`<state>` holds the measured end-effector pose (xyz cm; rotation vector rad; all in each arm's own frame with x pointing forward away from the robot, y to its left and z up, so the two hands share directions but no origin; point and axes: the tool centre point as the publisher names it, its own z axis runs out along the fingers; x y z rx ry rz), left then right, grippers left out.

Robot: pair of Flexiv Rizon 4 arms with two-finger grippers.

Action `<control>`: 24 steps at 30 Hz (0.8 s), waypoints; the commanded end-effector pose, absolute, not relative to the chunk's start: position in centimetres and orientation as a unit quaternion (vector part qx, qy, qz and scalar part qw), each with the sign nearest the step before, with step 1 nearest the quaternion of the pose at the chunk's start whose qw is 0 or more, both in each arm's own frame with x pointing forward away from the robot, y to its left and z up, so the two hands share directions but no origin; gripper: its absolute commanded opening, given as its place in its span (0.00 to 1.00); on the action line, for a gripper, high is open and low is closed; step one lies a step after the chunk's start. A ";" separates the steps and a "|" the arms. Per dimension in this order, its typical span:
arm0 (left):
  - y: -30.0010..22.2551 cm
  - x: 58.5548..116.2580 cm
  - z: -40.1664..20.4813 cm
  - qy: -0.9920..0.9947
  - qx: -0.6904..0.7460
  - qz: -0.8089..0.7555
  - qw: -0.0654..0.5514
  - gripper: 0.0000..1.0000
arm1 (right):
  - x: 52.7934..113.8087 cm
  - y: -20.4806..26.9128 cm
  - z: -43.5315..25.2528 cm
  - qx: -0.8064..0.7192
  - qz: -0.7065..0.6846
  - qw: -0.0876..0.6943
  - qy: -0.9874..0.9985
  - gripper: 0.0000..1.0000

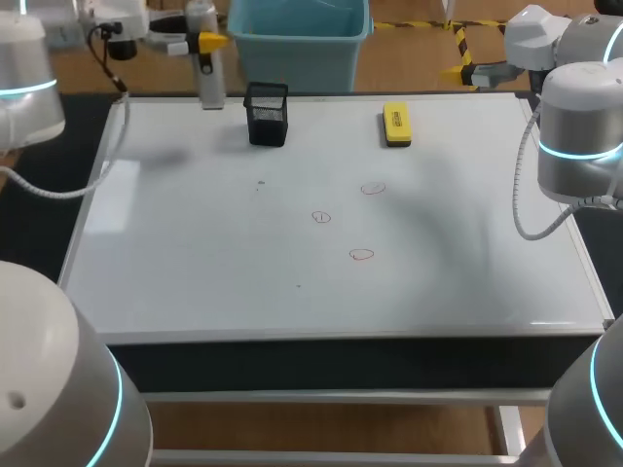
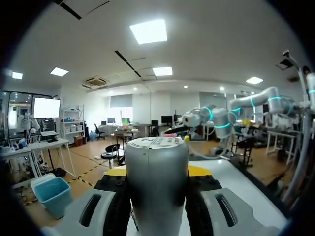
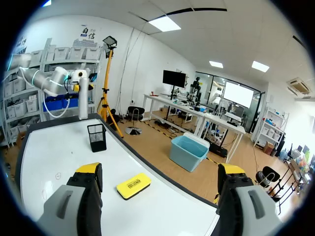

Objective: Pick up the inspection probe, press it on each red-marked spot on the whiteboard one by one, put down the probe, pick up the eraser, and wipe off all the red marks.

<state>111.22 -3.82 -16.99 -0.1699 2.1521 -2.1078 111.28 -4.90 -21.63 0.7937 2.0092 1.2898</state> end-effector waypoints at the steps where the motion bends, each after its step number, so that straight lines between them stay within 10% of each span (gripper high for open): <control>1: -2.6 109.8 -17.2 0.708 -0.090 -0.694 0.097 0.00 | 111.3 -4.9 -21.6 0.300 0.488 0.307 0.760 1.00; 24: 2.9 108.8 -21.7 0.698 -0.095 -0.697 0.134 0.00 | 111.3 -4.9 -21.6 0.300 0.488 0.307 0.760 1.00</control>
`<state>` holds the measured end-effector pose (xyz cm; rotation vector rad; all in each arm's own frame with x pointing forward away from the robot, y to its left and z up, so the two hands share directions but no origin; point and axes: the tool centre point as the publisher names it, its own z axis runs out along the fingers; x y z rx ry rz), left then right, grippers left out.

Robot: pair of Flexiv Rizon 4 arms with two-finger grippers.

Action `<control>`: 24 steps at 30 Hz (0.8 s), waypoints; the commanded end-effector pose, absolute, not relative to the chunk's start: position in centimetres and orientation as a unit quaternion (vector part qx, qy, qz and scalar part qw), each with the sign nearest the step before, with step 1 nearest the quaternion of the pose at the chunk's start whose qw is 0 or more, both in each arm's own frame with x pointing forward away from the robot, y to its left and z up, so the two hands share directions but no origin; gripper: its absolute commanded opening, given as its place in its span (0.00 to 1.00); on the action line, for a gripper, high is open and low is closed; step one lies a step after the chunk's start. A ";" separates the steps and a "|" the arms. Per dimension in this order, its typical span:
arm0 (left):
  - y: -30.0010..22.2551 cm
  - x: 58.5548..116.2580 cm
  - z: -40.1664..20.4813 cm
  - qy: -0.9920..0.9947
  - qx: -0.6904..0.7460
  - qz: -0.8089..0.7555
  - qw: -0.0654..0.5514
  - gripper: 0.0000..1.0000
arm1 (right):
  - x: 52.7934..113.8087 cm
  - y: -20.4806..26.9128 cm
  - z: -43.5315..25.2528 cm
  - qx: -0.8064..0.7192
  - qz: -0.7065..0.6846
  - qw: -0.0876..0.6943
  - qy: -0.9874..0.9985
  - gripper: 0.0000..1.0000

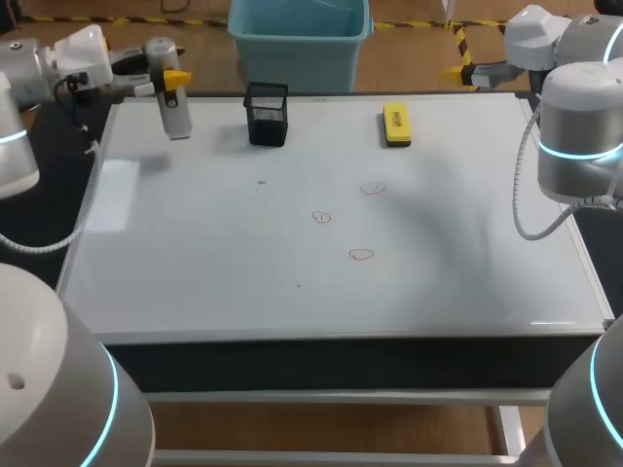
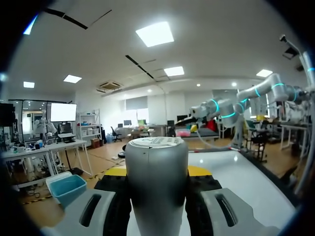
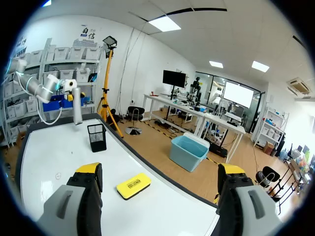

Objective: Pick up the inspection probe, press it on each red-marked spot on the whiteboard one by one, put down the probe, pick up the eraser, and wipe off all the red marks.

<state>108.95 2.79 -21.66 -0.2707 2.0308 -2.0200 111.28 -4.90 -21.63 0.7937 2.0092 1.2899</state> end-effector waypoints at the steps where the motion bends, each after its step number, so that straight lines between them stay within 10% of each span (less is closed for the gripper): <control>1: 3.0 108.8 -21.8 0.699 -0.097 -0.696 0.134 0.00 | 111.3 -4.9 -21.6 0.300 0.488 0.307 0.760 1.00; 24: 3.2 109.1 -22.2 0.699 -0.102 -0.697 0.128 0.00 | 114.0 -5.3 -20.9 0.216 0.452 0.268 0.823 1.00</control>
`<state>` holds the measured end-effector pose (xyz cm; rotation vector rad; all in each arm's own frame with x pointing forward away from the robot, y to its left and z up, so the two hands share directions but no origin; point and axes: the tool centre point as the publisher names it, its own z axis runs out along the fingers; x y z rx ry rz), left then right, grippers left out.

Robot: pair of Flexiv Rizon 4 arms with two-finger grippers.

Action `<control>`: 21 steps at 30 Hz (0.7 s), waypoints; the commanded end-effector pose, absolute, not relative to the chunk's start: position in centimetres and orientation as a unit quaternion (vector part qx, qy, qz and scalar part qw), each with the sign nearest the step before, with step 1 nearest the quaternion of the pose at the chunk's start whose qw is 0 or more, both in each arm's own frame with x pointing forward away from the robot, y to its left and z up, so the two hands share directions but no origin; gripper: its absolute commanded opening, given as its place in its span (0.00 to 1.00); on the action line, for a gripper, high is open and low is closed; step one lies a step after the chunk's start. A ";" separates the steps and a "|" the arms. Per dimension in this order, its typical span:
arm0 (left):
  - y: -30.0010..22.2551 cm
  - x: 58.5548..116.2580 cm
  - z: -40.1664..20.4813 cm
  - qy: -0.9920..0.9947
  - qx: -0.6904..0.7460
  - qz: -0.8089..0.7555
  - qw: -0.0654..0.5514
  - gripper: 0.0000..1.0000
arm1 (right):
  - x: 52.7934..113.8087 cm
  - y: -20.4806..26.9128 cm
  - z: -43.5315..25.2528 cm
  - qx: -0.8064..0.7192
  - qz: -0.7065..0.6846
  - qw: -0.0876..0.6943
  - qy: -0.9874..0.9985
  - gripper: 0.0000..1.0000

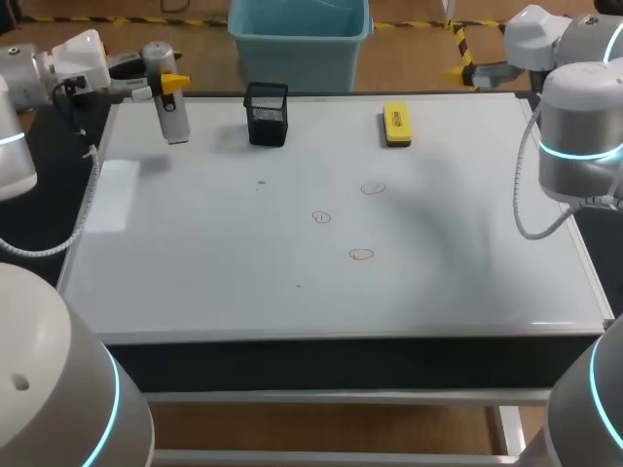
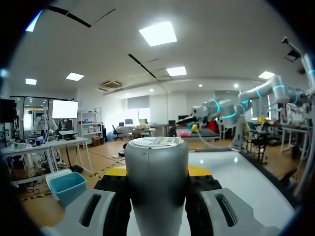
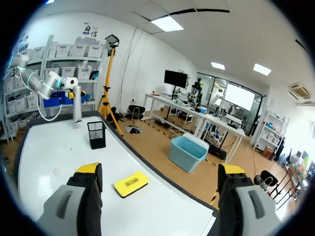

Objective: Pick up the inspection probe, press it on each red-marked spot on the whiteboard one by one, put down the probe, pick up the eraser, and wipe off all the red marks.

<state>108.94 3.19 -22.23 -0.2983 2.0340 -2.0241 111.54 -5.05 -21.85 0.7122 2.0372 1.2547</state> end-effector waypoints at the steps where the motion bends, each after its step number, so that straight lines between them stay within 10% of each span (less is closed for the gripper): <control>1: 3.2 109.1 -22.2 0.699 -0.102 -0.697 0.128 0.00 | 114.6 -5.0 -20.7 0.199 0.439 0.261 0.836 1.00; 21: 3.2 109.1 -22.2 0.699 -0.102 -0.697 0.128 0.00 | 119.3 0.0 -21.7 -0.173 0.183 0.112 0.961 1.00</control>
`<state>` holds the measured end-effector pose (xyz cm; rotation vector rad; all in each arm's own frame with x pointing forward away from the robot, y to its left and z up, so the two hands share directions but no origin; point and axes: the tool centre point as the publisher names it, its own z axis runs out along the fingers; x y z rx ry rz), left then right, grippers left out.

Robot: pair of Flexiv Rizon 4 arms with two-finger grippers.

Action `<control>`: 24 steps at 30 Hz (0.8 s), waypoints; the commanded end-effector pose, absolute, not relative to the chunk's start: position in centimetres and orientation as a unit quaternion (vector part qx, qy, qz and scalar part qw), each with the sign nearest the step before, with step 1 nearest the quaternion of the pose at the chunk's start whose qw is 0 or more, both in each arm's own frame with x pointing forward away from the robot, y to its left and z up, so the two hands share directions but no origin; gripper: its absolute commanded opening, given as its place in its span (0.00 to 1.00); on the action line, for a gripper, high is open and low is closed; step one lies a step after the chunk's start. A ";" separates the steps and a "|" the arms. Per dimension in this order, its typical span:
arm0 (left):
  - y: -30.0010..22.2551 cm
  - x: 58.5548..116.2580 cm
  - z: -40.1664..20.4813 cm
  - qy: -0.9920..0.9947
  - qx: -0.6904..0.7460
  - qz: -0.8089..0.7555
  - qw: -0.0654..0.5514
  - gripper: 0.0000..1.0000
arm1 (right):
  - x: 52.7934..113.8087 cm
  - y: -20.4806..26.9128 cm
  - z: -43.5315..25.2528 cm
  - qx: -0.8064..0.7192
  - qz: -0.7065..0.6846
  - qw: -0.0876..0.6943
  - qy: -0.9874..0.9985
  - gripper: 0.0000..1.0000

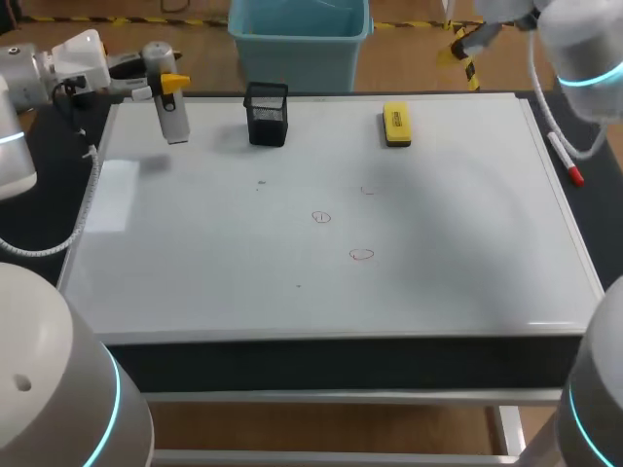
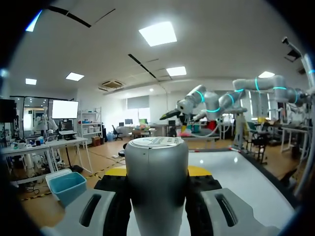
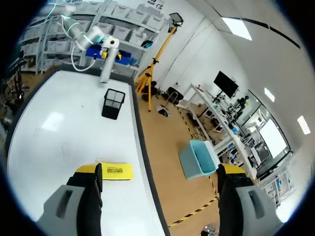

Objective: Pick up the inspection probe, press it on each red-marked spot on the whiteboard one by one, put down the probe, pick up the eraser, and wipe off all the red marks.

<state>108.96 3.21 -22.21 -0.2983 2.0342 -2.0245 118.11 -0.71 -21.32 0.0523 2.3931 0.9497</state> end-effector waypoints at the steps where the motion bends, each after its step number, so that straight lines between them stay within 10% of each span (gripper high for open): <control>1: 3.2 109.1 -22.2 0.699 -0.102 -0.697 0.128 0.00 | 119.3 0.1 -22.0 -0.188 0.175 0.105 0.961 1.00; 24: 3.2 109.1 -22.2 0.699 -0.102 -0.697 0.128 0.00 | 118.5 -1.3 -27.2 -0.314 0.015 0.051 0.948 1.00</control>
